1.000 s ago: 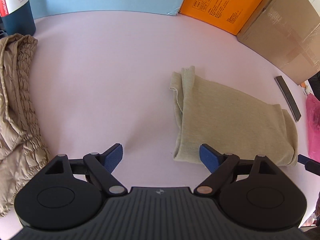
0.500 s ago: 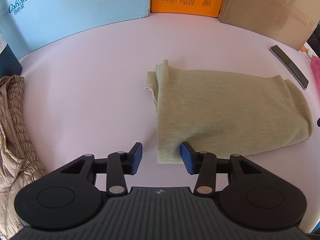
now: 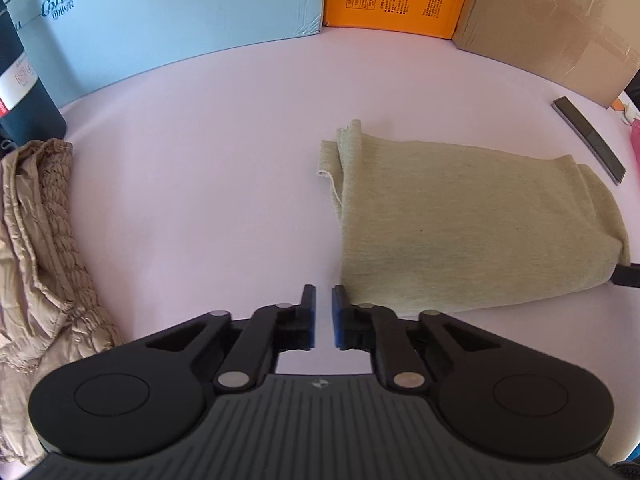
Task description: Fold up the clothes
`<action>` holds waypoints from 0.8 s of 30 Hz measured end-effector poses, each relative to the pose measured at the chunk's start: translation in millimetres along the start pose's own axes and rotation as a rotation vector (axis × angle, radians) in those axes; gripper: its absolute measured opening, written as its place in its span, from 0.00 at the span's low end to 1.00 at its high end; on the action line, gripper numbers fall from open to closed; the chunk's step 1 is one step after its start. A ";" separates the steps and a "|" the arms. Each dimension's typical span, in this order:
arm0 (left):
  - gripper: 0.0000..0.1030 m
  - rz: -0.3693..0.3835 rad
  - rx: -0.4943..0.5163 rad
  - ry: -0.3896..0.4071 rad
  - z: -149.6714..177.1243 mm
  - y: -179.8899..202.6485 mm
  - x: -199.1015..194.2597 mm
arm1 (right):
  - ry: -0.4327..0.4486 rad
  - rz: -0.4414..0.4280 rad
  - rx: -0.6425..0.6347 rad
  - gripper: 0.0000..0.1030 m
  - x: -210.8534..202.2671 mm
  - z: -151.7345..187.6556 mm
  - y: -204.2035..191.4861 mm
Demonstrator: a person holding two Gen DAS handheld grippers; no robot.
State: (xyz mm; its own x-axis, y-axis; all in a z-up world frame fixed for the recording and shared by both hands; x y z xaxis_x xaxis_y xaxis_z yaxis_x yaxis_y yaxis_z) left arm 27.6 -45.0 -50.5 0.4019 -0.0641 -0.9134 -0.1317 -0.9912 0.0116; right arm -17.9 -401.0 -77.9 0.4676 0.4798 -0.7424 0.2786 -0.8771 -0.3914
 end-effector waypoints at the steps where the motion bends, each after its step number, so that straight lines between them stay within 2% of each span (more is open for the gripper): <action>1: 0.02 -0.009 -0.001 0.004 0.8 -3.6 -3.4 | 0.008 -0.007 -0.003 0.05 -4.2 -2.6 -1.7; 7: 0.02 -0.073 -0.057 -0.053 13.4 -28.8 3.1 | -0.083 0.151 0.034 0.05 -7.3 9.9 30.0; 11: 0.02 -0.096 -0.095 -0.062 16.9 -38.1 0.7 | -0.047 0.194 0.066 0.06 -21.1 14.3 38.4; 12: 0.02 -0.106 -0.098 -0.061 16.7 -39.4 0.0 | -0.008 0.186 0.069 0.08 -25.5 12.1 36.4; 13: 0.05 -0.115 -0.100 -0.061 16.2 -40.4 -0.4 | 0.026 0.181 0.059 0.20 -28.6 9.3 32.5; 14: 0.10 -0.125 -0.104 -0.063 15.2 -41.2 -0.2 | 0.051 0.173 0.028 0.43 -28.1 5.1 24.6; 15: 0.14 -0.132 -0.107 -0.066 13.5 -41.7 0.7 | 0.073 0.154 -0.011 0.51 -25.6 0.0 15.0; 17: 0.28 -0.145 -0.110 -0.070 9.1 -41.6 2.7 | 0.112 0.112 -0.086 0.54 -18.9 -9.7 -4.2; 18: 0.32 -0.150 -0.110 -0.068 6.8 -41.0 3.0 | 0.120 0.084 -0.117 0.54 -12.3 -13.9 -13.3; 20: 0.52 -0.156 -0.108 -0.058 2.3 -38.9 1.7 | 0.113 0.047 -0.158 0.64 3.0 -20.3 -24.7; 21: 0.58 -0.159 -0.106 -0.050 0.5 -38.0 0.6 | 0.104 0.035 -0.169 0.64 11.2 -22.4 -27.5; 22: 0.67 -0.161 -0.103 -0.040 -1.1 -37.3 -0.5 | 0.089 0.044 -0.169 0.64 18.6 -23.1 -25.8; 24: 0.72 -0.169 -0.096 -0.025 -2.7 -37.3 -3.3 | 0.047 0.109 -0.153 0.65 31.5 -23.2 -15.6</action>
State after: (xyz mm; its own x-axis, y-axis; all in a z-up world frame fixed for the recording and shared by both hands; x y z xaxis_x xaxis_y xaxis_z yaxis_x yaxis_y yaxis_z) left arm 33.7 -8.1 -46.8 0.3882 0.1056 -0.9155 0.0230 -0.9942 -0.1049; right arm 11.9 -371.7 -82.5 0.5395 0.3863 -0.7482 0.3472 -0.9115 -0.2202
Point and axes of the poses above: each gripper's, at about its wrist camera, not at the fingertips, and x roughly the way its jaws point, y to its right, z to its underside, the point moved 6 cm from there along x, roughly the way its jaws point, and after that the axes turned 4 degrees about -y, right-handed, at the moved point
